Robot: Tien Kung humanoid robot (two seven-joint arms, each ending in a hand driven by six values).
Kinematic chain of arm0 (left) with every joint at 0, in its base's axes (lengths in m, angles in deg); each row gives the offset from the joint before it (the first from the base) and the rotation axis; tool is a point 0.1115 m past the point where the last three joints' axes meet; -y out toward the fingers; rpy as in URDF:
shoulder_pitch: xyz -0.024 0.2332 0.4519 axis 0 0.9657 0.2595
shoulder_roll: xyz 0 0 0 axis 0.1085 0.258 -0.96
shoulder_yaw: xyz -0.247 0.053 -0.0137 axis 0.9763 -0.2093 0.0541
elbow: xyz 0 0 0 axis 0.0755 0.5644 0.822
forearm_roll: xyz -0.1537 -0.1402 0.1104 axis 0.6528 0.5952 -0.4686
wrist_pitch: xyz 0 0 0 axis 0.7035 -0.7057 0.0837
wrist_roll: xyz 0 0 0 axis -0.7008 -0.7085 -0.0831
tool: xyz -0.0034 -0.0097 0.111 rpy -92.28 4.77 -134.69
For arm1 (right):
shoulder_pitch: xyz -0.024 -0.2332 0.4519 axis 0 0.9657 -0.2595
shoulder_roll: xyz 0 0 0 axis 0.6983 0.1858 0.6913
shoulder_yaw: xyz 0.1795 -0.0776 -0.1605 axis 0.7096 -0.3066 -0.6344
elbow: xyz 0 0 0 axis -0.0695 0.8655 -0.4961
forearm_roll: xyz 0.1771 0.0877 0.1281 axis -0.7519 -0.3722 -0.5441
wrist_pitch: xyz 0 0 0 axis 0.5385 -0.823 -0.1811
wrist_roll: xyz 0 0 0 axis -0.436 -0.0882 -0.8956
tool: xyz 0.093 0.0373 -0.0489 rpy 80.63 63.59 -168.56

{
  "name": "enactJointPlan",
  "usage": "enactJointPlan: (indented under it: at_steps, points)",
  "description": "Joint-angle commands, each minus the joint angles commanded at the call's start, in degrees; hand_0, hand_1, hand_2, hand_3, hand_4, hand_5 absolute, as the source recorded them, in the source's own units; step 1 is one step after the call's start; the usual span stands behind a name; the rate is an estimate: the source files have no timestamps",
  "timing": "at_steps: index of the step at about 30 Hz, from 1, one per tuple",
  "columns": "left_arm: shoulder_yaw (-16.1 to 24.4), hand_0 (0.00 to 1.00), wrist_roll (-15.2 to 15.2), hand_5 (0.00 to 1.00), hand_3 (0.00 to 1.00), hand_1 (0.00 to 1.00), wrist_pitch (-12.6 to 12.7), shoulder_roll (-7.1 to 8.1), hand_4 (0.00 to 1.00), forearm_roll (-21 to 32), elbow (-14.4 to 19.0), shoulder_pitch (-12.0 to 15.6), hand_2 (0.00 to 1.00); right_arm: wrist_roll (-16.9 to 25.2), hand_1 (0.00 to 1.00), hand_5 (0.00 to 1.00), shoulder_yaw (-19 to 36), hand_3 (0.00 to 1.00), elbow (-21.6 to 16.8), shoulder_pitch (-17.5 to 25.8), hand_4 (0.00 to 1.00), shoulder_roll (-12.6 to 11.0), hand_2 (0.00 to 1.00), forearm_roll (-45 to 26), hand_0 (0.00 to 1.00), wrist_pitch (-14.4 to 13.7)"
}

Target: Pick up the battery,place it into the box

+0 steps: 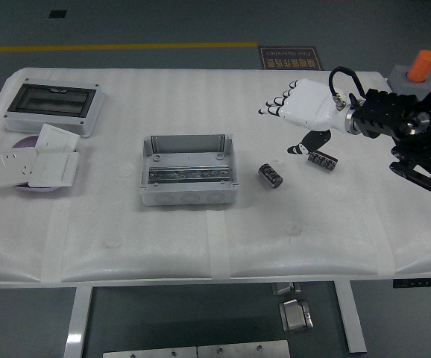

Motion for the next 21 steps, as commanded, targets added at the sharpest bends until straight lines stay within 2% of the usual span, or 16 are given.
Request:
enactJointPlan:
  at_steps: [11,21]
  points:
    - [0.3,0.623,-0.2,0.360,0.576,0.643,-0.2,1.13,0.429,-1.3,0.0,-0.6,0.478,3.4,0.806,0.002,3.7,0.914,4.8,4.2,0.512,0.6,0.998,0.0,0.771,5.1]
    - [0.8,0.623,-0.4,0.359,0.577,0.643,-0.7,1.61,0.424,-3.0,0.0,-1.8,0.474,3.2,0.800,0.002,4.3,0.923,7.1,5.8,0.497,1.2,0.980,0.0,0.796,6.6]
